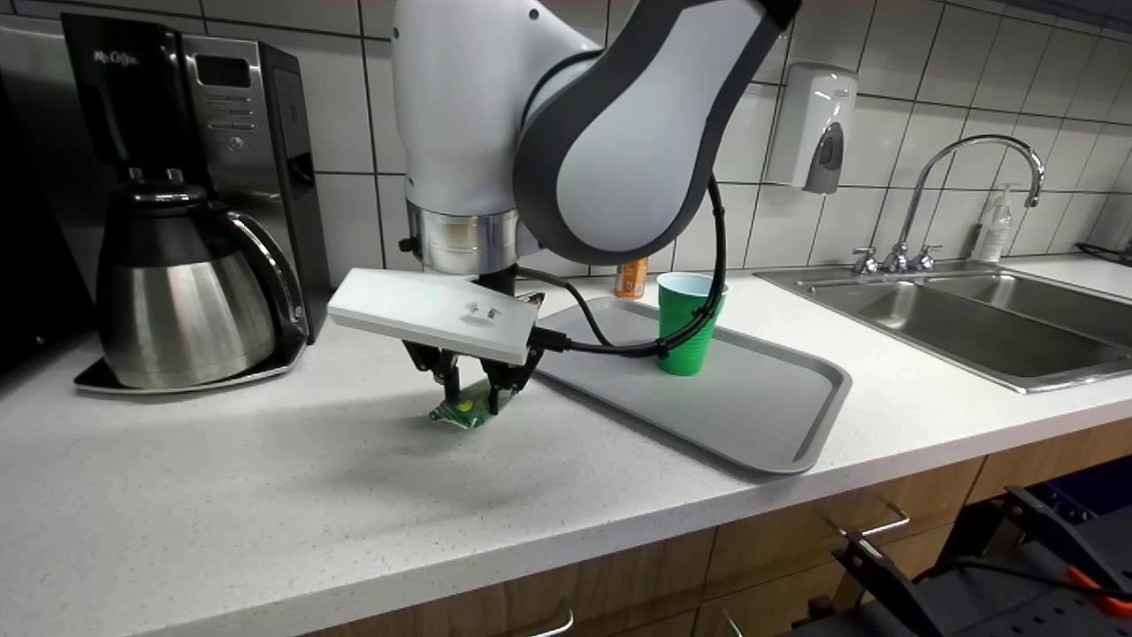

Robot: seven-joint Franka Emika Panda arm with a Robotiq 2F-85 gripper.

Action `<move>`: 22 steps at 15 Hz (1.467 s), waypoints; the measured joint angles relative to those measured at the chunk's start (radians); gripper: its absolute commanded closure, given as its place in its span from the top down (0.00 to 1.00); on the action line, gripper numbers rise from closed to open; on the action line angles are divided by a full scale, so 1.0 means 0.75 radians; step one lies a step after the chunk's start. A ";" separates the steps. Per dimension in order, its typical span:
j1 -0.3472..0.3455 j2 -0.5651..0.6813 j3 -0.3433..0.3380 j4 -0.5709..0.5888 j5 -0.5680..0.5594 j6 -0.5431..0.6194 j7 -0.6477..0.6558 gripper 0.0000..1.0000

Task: Remove the chocolate bars from the tray

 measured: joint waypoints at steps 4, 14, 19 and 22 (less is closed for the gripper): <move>0.000 0.001 0.007 0.005 0.000 -0.001 -0.006 1.00; 0.002 -0.045 0.004 0.015 0.073 0.000 -0.084 1.00; -0.001 -0.132 0.001 -0.020 0.210 0.001 -0.253 1.00; -0.009 -0.187 0.003 -0.056 0.211 0.001 -0.273 1.00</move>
